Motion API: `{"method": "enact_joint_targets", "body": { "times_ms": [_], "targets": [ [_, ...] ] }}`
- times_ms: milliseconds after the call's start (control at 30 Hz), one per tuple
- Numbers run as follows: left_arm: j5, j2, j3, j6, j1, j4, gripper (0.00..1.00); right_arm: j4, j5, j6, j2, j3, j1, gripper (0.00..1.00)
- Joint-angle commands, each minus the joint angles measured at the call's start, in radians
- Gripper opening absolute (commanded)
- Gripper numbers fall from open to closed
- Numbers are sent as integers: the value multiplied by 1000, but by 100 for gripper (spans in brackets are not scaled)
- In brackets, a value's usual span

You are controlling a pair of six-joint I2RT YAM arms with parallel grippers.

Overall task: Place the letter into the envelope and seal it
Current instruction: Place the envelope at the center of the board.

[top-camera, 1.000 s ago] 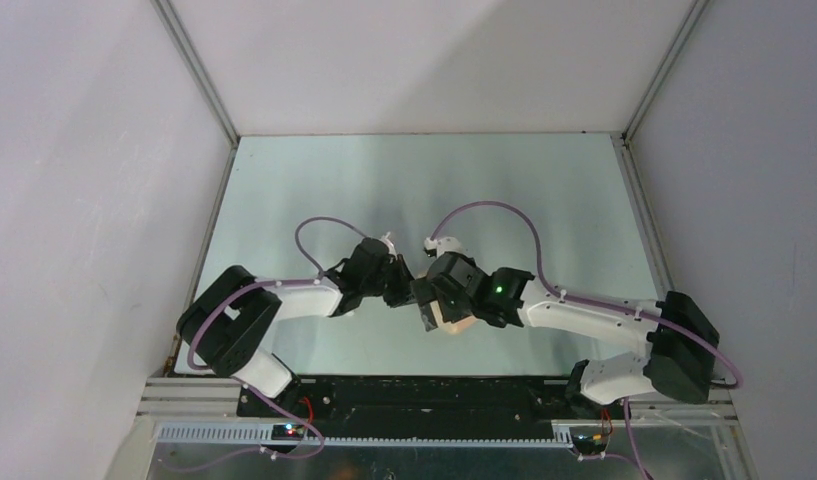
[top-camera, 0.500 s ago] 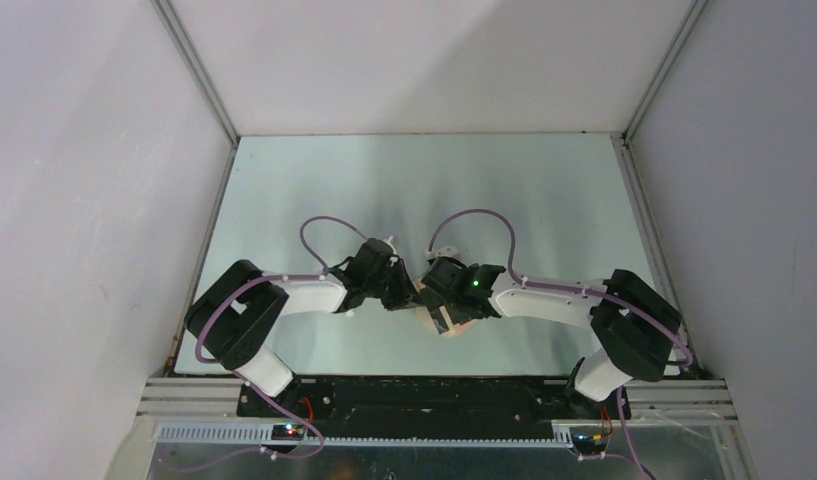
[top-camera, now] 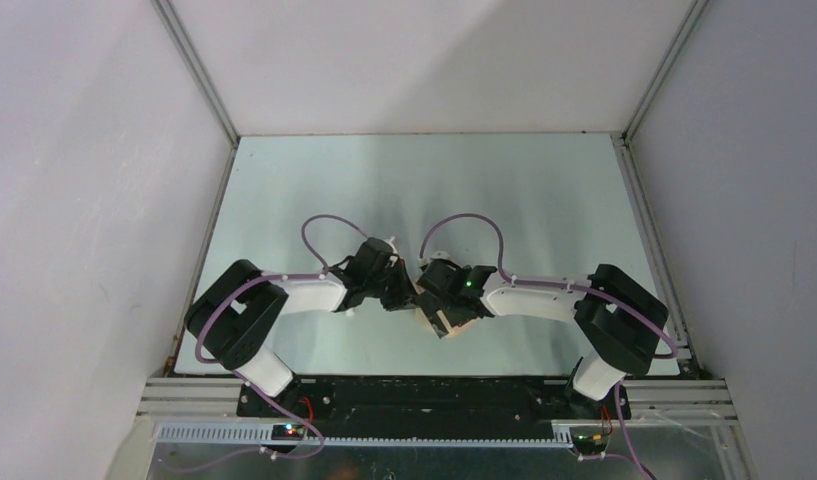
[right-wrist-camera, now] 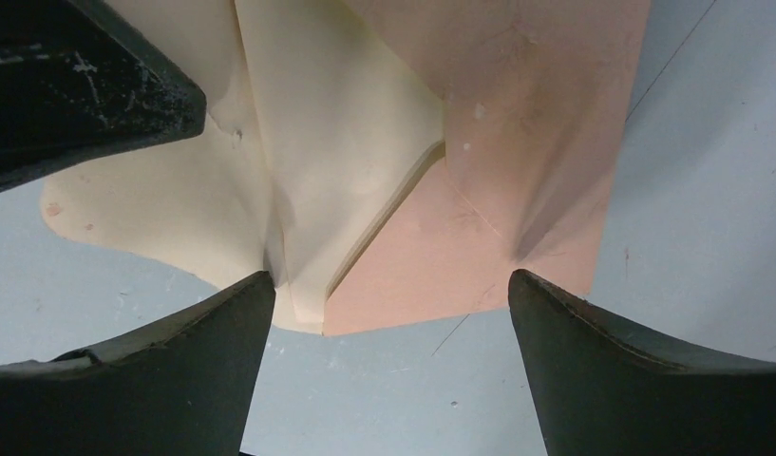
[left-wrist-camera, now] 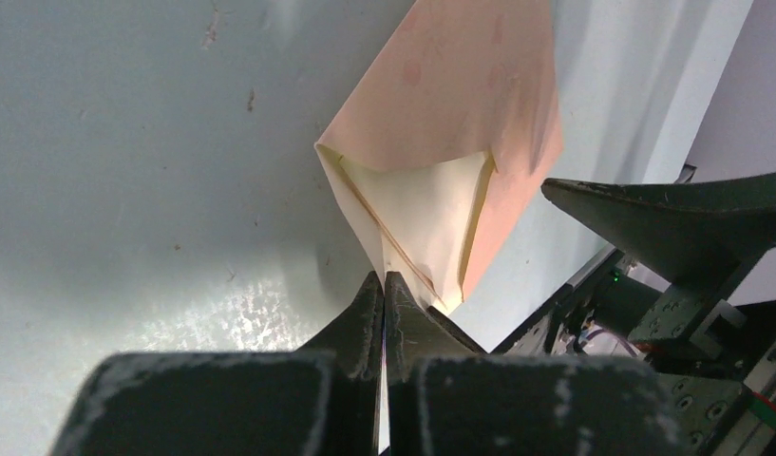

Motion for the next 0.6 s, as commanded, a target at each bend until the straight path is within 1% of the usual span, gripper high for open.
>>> {"method": "enact_joint_targets", "body": {
  "times_ms": [0,400,567],
  "targets": [
    [55,-3,48,66,4,-23,0,15,59,-61,21,-6,-49,95],
    [123,15,61,97,5,-20,0,19,77,-118,-4,5,-135,95],
    [141,26,66,105,4,-19,0,30,49,-119,0,7,-175,94]
  ]
}}
